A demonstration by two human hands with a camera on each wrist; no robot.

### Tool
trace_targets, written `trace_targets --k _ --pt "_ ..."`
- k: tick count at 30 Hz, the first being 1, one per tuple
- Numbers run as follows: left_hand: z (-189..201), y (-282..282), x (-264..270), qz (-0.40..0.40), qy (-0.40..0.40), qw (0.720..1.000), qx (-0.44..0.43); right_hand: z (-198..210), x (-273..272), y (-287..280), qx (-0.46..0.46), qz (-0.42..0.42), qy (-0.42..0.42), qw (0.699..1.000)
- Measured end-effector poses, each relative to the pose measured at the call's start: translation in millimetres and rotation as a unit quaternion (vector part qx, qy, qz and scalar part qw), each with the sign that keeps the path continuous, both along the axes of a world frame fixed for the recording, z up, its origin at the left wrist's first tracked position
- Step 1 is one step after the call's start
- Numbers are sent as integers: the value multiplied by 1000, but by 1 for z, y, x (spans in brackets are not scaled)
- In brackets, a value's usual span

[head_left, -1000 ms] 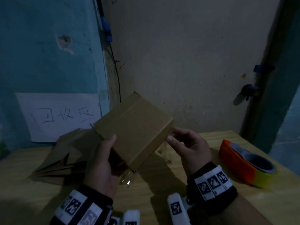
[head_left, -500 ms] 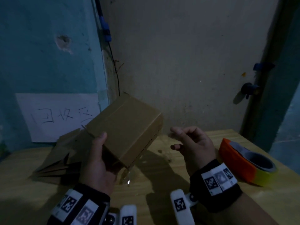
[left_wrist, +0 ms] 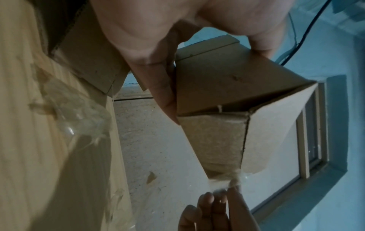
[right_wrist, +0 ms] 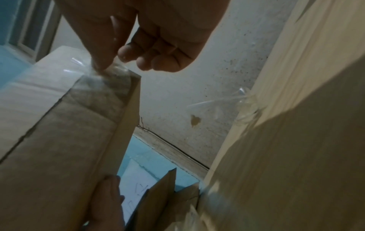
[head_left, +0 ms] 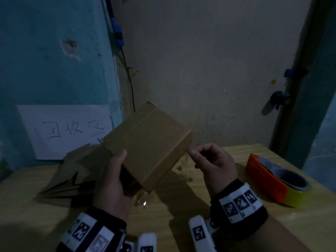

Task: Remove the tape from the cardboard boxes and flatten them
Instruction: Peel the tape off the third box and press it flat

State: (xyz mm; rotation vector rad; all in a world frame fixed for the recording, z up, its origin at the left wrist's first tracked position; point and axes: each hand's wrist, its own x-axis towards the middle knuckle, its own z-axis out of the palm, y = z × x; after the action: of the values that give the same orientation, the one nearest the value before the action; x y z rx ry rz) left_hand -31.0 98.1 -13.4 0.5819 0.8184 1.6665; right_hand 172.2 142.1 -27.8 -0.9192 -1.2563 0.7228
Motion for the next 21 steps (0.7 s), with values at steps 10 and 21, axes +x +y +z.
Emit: trace_targets --k 10,21 --pt "9 -12 -8 -21 29 999 -27 7 10 10 -50 35 255 965" --pt "15 -14 -12 -101 54 988 -99 4 13 13 -71 -30 275 958"
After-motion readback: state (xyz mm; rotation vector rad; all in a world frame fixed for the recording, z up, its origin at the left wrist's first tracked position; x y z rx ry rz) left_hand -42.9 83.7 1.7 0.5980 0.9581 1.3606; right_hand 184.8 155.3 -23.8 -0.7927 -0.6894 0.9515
